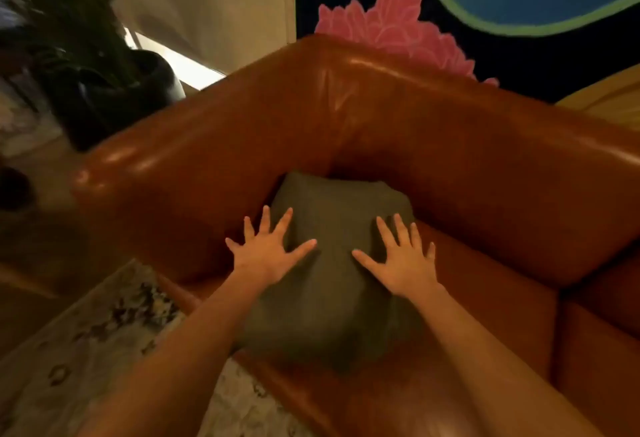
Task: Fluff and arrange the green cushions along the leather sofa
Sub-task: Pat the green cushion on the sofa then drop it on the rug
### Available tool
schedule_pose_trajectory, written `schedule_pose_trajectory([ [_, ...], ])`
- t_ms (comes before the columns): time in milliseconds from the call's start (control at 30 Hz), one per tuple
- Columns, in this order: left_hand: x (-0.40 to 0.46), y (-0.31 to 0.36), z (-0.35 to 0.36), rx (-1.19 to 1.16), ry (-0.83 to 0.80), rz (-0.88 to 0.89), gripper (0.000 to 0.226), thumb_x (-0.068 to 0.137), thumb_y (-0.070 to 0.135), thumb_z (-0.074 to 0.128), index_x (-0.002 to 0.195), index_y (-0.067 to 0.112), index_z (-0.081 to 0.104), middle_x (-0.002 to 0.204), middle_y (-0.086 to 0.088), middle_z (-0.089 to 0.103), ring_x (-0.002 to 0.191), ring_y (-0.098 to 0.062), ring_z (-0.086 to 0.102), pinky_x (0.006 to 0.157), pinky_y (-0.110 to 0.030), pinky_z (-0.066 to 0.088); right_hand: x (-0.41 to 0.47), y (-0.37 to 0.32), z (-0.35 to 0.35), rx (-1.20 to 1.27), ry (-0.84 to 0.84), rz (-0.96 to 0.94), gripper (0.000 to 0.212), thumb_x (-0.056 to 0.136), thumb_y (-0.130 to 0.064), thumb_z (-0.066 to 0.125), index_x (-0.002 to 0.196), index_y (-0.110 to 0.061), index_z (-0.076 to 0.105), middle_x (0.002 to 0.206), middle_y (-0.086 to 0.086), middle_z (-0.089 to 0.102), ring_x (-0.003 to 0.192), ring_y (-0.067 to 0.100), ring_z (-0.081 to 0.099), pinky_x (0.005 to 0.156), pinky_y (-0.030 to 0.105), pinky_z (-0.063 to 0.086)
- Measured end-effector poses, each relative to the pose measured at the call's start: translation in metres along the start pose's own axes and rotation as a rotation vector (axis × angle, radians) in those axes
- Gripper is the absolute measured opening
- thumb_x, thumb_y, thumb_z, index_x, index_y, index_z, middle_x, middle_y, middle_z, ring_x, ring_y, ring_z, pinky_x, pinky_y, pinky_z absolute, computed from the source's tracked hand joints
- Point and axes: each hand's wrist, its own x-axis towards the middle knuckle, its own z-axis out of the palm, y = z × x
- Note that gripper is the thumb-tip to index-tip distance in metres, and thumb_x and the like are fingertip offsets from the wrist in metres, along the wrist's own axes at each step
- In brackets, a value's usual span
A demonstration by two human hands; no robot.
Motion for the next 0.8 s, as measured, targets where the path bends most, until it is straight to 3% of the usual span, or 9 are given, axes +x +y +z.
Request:
schedule_pose_trajectory([
  [167, 0.042, -0.002, 0.018, -0.333, -0.049, -0.147, 0.121, 0.036, 0.099, 0.042, 0.137, 0.062, -0.014, 0.16, -0.002, -0.009, 0.143, -0.043, 0.012, 0.111, -0.062, 0.022, 0.036, 0.014, 0.005, 0.36, -0.117, 0.145, 0.121, 0.05, -0.091, 0.055, 0.144, -0.056, -0.014, 0.16, -0.003, -0.019, 0.148, 0.034, -0.006, 0.115, 0.062, 0.011],
  [300, 0.054, -0.003, 0.03, -0.488, -0.054, -0.197, 0.137, 0.029, 0.094, 0.055, 0.14, 0.057, -0.017, 0.16, -0.011, -0.004, 0.144, -0.041, 0.01, 0.115, -0.057, 0.017, 0.047, 0.022, 0.015, 0.589, -0.127, 0.189, 0.133, 0.046, -0.079, 0.07, 0.145, -0.053, -0.014, 0.16, 0.003, -0.017, 0.148, 0.034, -0.004, 0.119, 0.053, 0.012],
  [400, 0.06, -0.005, 0.03, -0.54, -0.047, -0.224, 0.147, 0.018, 0.095, 0.056, 0.14, 0.056, -0.016, 0.159, -0.012, 0.002, 0.144, -0.04, 0.01, 0.116, -0.055, 0.016, 0.049, 0.022, 0.017, 0.682, -0.147, 0.243, 0.144, 0.031, -0.082, 0.069, 0.144, -0.053, -0.017, 0.16, 0.004, -0.017, 0.148, 0.033, -0.004, 0.119, 0.053, 0.012],
  [500, 0.06, -0.006, 0.029, -0.58, -0.047, -0.218, 0.144, 0.023, 0.093, 0.058, 0.142, 0.054, -0.013, 0.158, -0.011, 0.009, 0.142, -0.038, 0.017, 0.115, -0.053, 0.02, 0.051, 0.022, 0.015, 0.766, -0.18, 0.301, 0.146, 0.03, -0.082, 0.07, 0.142, -0.055, -0.018, 0.16, 0.005, -0.017, 0.147, 0.036, -0.002, 0.117, 0.055, 0.014],
  [667, 0.052, -0.01, 0.028, -0.655, -0.049, -0.208, 0.133, 0.036, 0.084, 0.064, 0.143, 0.054, -0.009, 0.155, -0.01, 0.013, 0.138, -0.037, 0.027, 0.112, -0.051, 0.026, 0.044, 0.018, 0.012, 0.848, -0.167, 0.321, 0.135, 0.052, -0.068, 0.078, 0.146, -0.049, -0.016, 0.16, 0.009, -0.001, 0.144, 0.036, 0.016, 0.113, 0.05, 0.024],
  [800, 0.045, -0.014, 0.028, -0.687, -0.035, -0.168, 0.137, 0.033, 0.086, 0.067, 0.143, 0.054, -0.009, 0.154, -0.009, 0.016, 0.137, -0.036, 0.029, 0.111, -0.051, 0.029, 0.037, 0.014, 0.013, 0.86, -0.117, 0.31, 0.143, 0.04, -0.069, 0.08, 0.146, -0.049, -0.013, 0.158, 0.008, 0.008, 0.141, 0.036, 0.024, 0.111, 0.051, 0.028],
])
